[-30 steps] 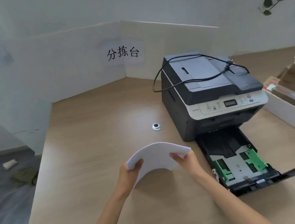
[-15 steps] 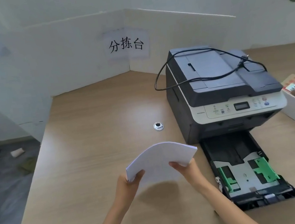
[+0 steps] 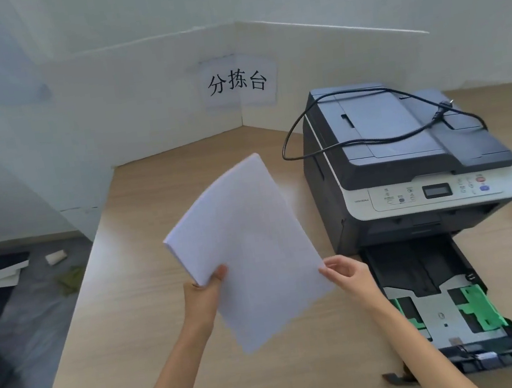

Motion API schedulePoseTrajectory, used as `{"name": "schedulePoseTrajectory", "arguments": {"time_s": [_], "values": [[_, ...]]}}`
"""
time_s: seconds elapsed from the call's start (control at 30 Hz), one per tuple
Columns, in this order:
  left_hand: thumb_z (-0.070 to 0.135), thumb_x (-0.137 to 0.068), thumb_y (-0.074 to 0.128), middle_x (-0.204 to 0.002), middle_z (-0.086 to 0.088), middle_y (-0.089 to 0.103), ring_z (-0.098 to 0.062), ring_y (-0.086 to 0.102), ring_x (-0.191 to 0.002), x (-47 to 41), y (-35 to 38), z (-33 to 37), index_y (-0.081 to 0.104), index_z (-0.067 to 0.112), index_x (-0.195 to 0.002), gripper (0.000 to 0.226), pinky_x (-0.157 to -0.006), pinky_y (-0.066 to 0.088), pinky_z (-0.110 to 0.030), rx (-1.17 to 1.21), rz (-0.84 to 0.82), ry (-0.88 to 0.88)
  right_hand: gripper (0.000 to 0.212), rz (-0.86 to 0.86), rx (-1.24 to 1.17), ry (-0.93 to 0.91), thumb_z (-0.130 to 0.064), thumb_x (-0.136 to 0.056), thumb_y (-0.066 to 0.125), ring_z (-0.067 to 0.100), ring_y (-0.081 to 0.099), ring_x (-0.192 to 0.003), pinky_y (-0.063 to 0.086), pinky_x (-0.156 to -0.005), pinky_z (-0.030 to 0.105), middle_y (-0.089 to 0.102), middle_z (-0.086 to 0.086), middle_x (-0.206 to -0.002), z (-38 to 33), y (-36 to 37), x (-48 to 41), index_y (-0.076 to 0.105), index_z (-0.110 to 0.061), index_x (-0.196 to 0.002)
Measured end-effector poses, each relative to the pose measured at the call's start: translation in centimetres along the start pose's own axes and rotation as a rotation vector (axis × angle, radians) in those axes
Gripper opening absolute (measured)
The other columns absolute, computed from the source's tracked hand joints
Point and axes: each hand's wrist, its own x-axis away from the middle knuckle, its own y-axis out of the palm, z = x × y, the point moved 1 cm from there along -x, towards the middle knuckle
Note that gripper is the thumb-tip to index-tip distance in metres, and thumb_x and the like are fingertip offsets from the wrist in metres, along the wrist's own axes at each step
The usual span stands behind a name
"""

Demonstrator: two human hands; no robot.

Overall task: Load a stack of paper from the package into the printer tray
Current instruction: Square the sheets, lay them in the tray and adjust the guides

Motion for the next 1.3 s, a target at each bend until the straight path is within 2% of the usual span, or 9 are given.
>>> {"name": "schedulePoseTrajectory", "arguments": {"time_s": [0.27,0.4,0.6,0.67,0.83,0.97,1.1,1.2,1.3], "values": [[0.001,-0.085,0.066,-0.085,0.015,0.072,-0.002,0.066,-0.080,2.0,0.7,1.2,0.067,0.023,-0.083,0.022,-0.084,0.048,-0.031,0.327,0.101,-0.019,0.080,-0.285,-0.828,0.211,-0.055,-0.065,0.076,0.025,0.057,-0.122,0.047,-0.098,0.044,0.060,0.010,-0.132,-0.8,4.0,1.1,0.050,-0.021,-0.133],[0.004,-0.087,0.064,-0.097,0.008,0.071,-0.018,0.065,-0.097,3.5,0.6,0.2,0.068,0.024,-0.091,0.020,-0.089,0.049,-0.037,0.309,0.028,-0.052,0.052,-0.271,-0.793,0.205,-0.040,-0.079,0.069,0.025,0.062,-0.114,0.056,-0.086,0.040,0.066,0.006,-0.125,-2.0,5.4,0.7,0.059,-0.019,-0.125],[0.020,-0.093,0.055,-0.132,-0.006,0.062,-0.021,0.060,-0.119,1.6,-5.7,0.7,0.050,0.017,-0.134,0.042,-0.090,0.057,-0.034,0.327,-0.445,-0.047,0.024,-0.070,-0.529,-0.003,-0.023,-0.082,0.064,0.018,0.072,-0.085,0.058,-0.066,0.031,0.076,0.001,-0.093,-2.7,4.3,0.0,0.070,-0.010,-0.101],[0.027,-0.096,0.045,-0.126,-0.007,0.065,-0.020,0.065,-0.111,-0.3,-9.0,2.2,0.049,0.016,-0.135,0.040,-0.082,0.058,-0.029,0.318,-0.438,0.003,0.022,-0.084,-0.513,0.003,-0.020,-0.082,0.063,0.018,0.072,-0.082,0.058,-0.064,0.030,0.077,0.002,-0.090,-2.6,3.2,0.1,0.070,-0.008,-0.098],[0.041,-0.067,0.075,-0.105,-0.004,0.076,-0.021,0.071,-0.096,-2.1,-9.9,3.5,0.066,0.023,-0.115,0.052,-0.070,0.059,-0.028,-0.236,-0.604,-0.081,0.016,-0.128,-0.409,0.025,-0.013,-0.082,0.063,0.019,0.072,-0.075,0.059,-0.064,0.029,0.077,0.003,-0.083,-2.2,2.5,0.0,0.070,-0.004,-0.092],[0.015,-0.086,0.068,-0.100,-0.004,0.074,-0.010,0.069,-0.090,-1.6,-6.4,0.6,0.070,0.017,-0.097,0.011,-0.080,0.056,-0.039,-0.381,-0.426,-0.012,0.011,-0.061,-0.310,0.015,-0.004,-0.087,0.061,0.017,0.069,-0.073,0.056,-0.065,0.027,0.074,0.006,-0.083,-1.5,3.7,-0.1,0.070,-0.003,-0.093],[-0.002,-0.083,0.065,-0.075,-0.001,0.064,0.000,0.056,-0.065,-1.5,-4.4,-1.8,0.066,0.022,-0.078,0.025,-0.065,0.043,-0.032,-0.361,-0.168,0.178,0.008,0.031,-0.272,-0.008,-0.008,-0.084,0.066,0.010,0.068,-0.070,0.055,-0.061,0.021,0.075,-0.002,-0.079,-0.6,3.4,-0.5,0.072,-0.009,-0.090],[0.001,-0.079,0.073,-0.075,-0.002,0.063,-0.006,0.056,-0.067,-1.5,-4.0,-4.8,0.067,0.017,-0.079,0.017,-0.066,0.044,-0.031,-0.344,-0.128,0.129,0.012,0.077,-0.220,0.037,-0.006,-0.081,0.071,0.001,0.068,-0.068,0.054,-0.060,0.014,0.076,-0.011,-0.073,1.1,2.9,-1.1,0.074,-0.015,-0.088],[-0.003,-0.073,0.077,-0.071,0.011,0.072,0.012,0.060,-0.060,-0.7,-4.0,-9.1,0.072,0.011,-0.086,0.019,-0.064,0.050,-0.023,-0.330,-0.170,-0.019,0.014,0.085,-0.104,0.135,-0.004,-0.079,0.073,-0.006,0.065,-0.061,0.051,-0.056,0.010,0.074,-0.016,-0.065,4.4,3.0,-0.8,0.074,-0.017,-0.084]]}}
